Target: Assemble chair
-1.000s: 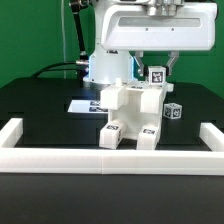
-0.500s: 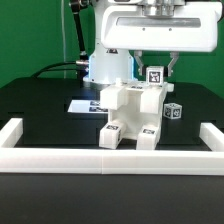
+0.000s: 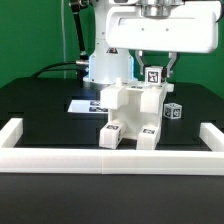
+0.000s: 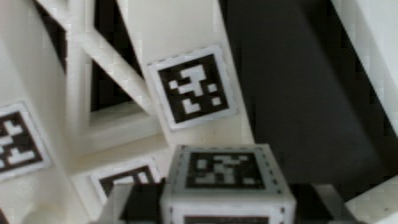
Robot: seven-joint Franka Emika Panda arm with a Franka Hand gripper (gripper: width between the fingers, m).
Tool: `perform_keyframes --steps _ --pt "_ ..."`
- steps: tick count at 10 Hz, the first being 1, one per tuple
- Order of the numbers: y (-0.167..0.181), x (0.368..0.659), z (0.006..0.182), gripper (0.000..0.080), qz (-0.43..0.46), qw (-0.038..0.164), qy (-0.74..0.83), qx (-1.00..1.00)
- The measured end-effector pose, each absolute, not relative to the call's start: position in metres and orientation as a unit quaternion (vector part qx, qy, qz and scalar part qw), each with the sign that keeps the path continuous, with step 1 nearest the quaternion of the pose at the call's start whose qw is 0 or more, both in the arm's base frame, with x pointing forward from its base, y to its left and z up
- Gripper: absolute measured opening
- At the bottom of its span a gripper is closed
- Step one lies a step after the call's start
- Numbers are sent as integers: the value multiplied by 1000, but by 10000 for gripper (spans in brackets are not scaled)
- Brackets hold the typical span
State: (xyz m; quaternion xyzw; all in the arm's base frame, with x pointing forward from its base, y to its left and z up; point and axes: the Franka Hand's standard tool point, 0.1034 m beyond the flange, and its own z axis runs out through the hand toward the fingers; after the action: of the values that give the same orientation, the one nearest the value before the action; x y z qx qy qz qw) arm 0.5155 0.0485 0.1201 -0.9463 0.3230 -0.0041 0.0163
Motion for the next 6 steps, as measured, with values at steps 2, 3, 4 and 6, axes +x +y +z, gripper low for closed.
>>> perform_keyframes --steps 2,3,4,6 --pt "50 515 120 288 -2 20 379 -925" --pt "50 515 120 288 -1 21 398 -917" --pt "51 515 120 288 1 24 435 -900" --pt "52 515 120 288 3 26 475 -879"
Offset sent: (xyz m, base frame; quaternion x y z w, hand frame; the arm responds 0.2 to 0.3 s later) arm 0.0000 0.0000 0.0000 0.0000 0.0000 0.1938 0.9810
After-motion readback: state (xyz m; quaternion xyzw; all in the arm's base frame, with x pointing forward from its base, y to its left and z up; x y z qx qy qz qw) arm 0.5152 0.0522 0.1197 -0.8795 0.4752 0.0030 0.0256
